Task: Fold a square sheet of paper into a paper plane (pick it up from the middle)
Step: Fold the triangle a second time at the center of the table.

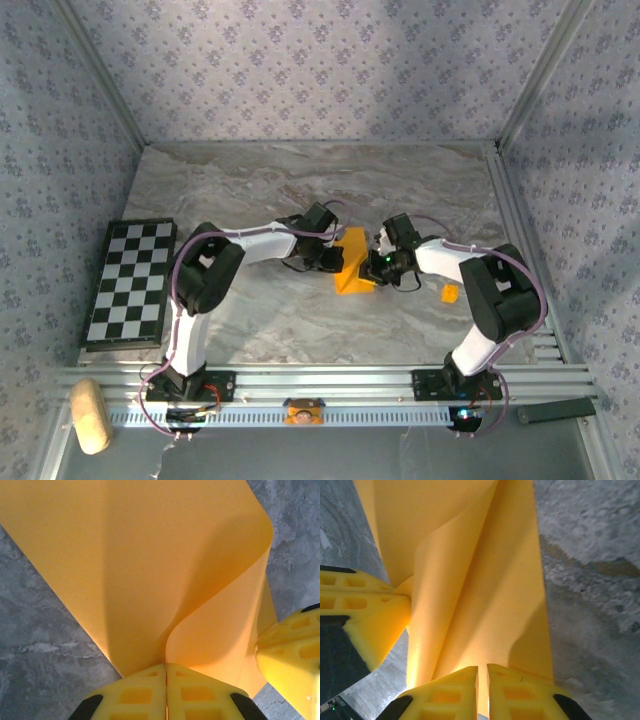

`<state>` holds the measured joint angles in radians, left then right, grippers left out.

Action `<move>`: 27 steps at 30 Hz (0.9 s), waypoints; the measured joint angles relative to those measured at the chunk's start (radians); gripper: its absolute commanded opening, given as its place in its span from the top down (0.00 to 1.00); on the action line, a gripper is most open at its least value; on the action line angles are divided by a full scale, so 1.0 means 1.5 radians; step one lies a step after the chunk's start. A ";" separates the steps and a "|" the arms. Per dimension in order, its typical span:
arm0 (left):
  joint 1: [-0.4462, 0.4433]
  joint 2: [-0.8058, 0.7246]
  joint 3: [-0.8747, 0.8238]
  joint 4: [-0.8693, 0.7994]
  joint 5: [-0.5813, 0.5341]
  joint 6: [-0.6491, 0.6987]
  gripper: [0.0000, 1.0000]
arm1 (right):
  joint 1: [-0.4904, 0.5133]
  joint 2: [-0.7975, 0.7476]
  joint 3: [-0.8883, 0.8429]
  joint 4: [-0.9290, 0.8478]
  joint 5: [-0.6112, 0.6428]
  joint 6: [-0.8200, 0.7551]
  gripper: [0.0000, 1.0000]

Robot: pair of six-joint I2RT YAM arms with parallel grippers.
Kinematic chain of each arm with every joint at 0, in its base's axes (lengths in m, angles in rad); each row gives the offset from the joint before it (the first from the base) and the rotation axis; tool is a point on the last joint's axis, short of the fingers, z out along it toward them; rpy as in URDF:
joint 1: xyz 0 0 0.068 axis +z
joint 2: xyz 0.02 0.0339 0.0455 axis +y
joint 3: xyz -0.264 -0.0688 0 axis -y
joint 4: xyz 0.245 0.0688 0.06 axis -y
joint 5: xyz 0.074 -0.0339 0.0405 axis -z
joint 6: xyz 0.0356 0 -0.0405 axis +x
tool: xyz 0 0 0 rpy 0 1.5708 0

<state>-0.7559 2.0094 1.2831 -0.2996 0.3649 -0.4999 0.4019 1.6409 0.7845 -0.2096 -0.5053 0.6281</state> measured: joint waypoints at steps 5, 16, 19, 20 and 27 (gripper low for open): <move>-0.003 -0.004 -0.007 0.006 -0.010 -0.017 0.93 | 0.016 -0.012 -0.001 0.024 -0.004 0.028 0.86; -0.002 -0.005 -0.003 -0.003 -0.011 0.002 0.92 | 0.025 0.013 -0.008 0.025 0.019 0.039 0.91; -0.002 -0.004 0.011 -0.022 -0.014 0.022 0.91 | 0.022 0.013 -0.008 0.022 0.018 0.030 0.91; -0.001 -0.005 0.017 -0.026 -0.015 0.028 0.91 | 0.021 0.013 -0.008 0.022 0.018 0.028 0.91; 0.004 -0.004 0.047 -0.037 -0.017 0.067 0.91 | 0.019 0.013 -0.008 0.021 0.013 0.022 0.91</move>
<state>-0.7498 2.0029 1.3540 -0.3550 0.3393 -0.4000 0.4297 1.6611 0.7731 -0.1780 -0.4854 0.6605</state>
